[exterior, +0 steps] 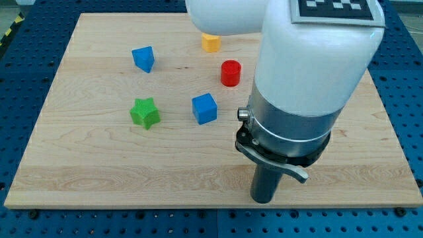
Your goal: Move the green circle left to the yellow heart
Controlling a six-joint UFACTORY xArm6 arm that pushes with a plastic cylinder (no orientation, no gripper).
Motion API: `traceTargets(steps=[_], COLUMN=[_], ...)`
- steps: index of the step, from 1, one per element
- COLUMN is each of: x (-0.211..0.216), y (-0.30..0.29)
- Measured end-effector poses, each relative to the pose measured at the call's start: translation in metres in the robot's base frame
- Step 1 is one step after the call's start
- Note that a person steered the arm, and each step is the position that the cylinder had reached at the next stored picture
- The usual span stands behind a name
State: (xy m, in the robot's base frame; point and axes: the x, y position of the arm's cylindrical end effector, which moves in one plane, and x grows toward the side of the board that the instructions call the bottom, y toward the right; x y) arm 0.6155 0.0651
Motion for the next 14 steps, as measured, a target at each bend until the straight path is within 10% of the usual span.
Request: traceTargets(steps=[6, 14], x=[-0.069, -0.031], y=[0.059, -0.003])
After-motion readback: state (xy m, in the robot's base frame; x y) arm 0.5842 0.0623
